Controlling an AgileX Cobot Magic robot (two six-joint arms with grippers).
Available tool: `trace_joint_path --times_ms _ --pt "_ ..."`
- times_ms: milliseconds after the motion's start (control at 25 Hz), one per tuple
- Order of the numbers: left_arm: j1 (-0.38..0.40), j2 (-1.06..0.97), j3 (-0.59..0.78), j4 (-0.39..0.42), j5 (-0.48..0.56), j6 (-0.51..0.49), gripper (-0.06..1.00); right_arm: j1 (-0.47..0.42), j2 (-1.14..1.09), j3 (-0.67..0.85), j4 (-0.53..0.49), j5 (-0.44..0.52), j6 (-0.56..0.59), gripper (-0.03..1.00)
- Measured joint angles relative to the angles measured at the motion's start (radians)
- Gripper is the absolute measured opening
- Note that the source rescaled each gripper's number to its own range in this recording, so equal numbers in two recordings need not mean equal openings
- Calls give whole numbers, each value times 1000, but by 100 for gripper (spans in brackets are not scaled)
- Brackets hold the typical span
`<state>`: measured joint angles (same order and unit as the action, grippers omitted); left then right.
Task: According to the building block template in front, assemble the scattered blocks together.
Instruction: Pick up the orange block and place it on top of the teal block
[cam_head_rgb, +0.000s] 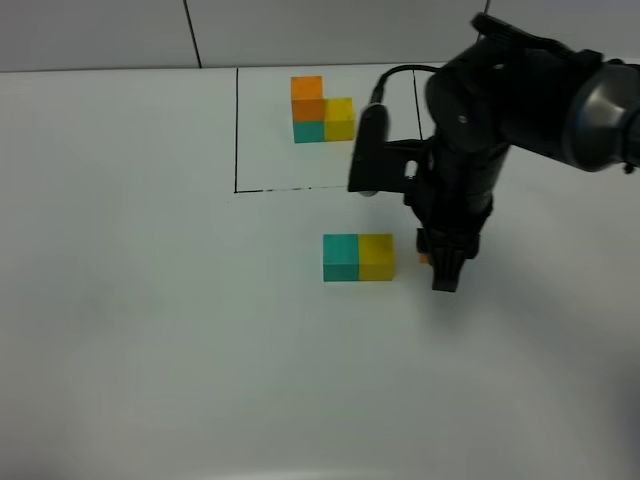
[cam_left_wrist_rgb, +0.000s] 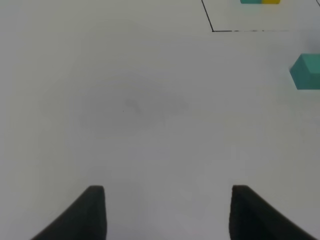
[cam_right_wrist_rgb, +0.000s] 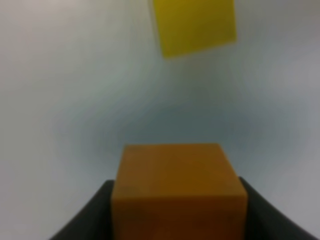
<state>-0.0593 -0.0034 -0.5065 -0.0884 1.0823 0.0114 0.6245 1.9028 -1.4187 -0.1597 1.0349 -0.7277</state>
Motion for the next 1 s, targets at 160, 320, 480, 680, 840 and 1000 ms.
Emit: trace_joint_path --times_ms 160,320,480,680,840,1000 --pt "0 0 0 0 0 0 21 39 103 -141 22 56 -64 3" --pt "0 0 0 0 0 0 21 47 176 -231 75 95 -114 3" --pt "0 0 0 0 0 0 21 58 221 -288 106 103 -147 3" --pt "0 0 0 0 0 0 21 74 260 -345 115 108 -153 3" --pt "0 0 0 0 0 0 21 76 293 -392 129 118 -156 3" --pt "0 0 0 0 0 0 21 76 333 -455 151 139 -156 3"
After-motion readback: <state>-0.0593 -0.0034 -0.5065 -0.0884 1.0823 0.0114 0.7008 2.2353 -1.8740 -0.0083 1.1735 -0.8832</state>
